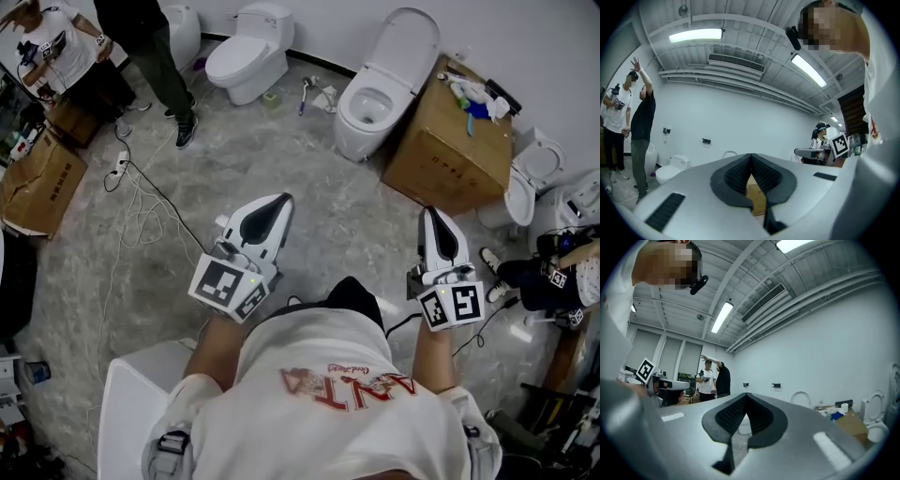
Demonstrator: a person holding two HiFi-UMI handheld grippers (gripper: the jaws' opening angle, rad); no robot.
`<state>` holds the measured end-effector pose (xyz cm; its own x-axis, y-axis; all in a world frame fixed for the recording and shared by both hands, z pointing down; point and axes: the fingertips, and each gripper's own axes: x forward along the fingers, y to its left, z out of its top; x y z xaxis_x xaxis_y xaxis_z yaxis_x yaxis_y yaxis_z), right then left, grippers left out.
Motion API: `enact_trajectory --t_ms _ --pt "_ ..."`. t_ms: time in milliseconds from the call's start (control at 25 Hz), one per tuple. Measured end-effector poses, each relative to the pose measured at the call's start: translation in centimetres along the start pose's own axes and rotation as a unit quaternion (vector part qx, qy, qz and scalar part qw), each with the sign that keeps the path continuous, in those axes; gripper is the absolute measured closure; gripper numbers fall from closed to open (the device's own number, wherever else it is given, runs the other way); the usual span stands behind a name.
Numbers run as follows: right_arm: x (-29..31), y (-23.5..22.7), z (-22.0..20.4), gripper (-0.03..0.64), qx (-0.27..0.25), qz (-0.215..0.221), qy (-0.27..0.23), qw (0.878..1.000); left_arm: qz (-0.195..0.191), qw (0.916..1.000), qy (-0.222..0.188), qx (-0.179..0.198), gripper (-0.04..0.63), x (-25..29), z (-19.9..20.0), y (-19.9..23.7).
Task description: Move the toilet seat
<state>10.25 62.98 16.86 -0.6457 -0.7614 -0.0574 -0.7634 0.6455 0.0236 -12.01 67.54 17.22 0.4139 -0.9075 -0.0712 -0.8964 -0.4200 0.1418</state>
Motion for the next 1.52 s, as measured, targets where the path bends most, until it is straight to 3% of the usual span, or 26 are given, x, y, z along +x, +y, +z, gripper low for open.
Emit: enact_trajectory --t_ms 240,680,1120,1520 --pt "1.1 -0.4 -0.1 0.615 -0.005 -0.003 0.008 1.0 -0.006 1.0 -0.004 -0.003 0.586 0.9 -0.2 0.9" --pt "10.2 -0.7 -3.1 0.615 0.018 0.05 0.025 0.998 0.023 0.9994 0.021 -0.013 0.586 3.7 -1.6 6.2" --pt "18.9 -8.7 -3.4 0.614 0.039 0.045 0.018 0.998 0.02 0.9993 0.031 0.006 0.586 14.6 -0.1 10.6" --pt "25.0 -19.4 -5.0 0.615 0.064 0.038 0.03 0.997 0.021 0.998 0.059 0.005 0.586 26.6 -1.0 12.3"
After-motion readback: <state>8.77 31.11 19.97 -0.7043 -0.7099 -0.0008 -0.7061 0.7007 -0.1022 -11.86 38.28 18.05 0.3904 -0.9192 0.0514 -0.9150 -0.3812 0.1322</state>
